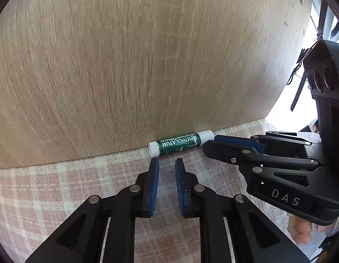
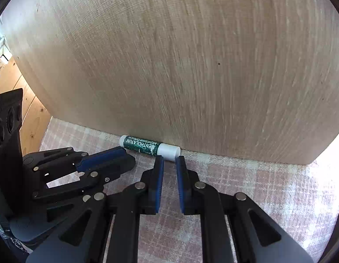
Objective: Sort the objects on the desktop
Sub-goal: 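Grasp the green-white lip balm with the left gripper, then carry the lip balm into the tray and open the left gripper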
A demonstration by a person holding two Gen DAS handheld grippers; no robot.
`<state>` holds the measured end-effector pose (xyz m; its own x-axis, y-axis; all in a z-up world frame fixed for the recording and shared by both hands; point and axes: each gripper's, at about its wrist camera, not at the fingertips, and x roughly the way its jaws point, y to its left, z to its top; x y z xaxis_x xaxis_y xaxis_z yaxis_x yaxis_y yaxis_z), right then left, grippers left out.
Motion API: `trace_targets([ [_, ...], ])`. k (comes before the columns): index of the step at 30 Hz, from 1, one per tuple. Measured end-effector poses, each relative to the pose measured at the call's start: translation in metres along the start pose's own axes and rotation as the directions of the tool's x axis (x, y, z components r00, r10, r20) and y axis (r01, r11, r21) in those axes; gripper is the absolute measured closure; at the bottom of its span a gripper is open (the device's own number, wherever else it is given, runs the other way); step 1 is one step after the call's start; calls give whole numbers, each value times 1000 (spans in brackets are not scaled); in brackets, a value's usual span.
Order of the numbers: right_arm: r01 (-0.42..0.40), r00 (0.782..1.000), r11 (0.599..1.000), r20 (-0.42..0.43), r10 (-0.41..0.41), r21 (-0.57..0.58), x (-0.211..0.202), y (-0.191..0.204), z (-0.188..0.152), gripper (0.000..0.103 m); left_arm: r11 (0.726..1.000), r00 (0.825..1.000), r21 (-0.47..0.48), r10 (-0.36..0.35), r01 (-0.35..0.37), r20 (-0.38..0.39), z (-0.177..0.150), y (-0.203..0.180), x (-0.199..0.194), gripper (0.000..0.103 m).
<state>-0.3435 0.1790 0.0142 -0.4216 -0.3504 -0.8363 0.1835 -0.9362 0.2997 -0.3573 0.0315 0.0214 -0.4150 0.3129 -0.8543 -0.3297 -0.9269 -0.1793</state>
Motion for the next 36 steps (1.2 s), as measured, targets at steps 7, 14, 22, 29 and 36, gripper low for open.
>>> trace_targets([
  [7,19,1000,1000,2,-19,0,-1,-5,0,89,1000,1000,-2,14,-14,12,-6,3,-2,70],
  [14,-11,1000,1000,1,11,-12,5,-2,2,85,999,1000,34,-5,4,26,-2,-5,4,76],
  [22,-63,998,998,-1,63,22,13,-10,4,84,1000,999,9,-27,26,43,-12,1,-2,78],
  [29,-53,999,998,-11,53,17,19,8,-3,84,1000,998,4,-30,29,53,-28,-6,-25,79],
  [36,-48,999,998,15,47,33,-2,16,-18,84,999,996,34,-33,31,77,-42,-33,-51,79],
])
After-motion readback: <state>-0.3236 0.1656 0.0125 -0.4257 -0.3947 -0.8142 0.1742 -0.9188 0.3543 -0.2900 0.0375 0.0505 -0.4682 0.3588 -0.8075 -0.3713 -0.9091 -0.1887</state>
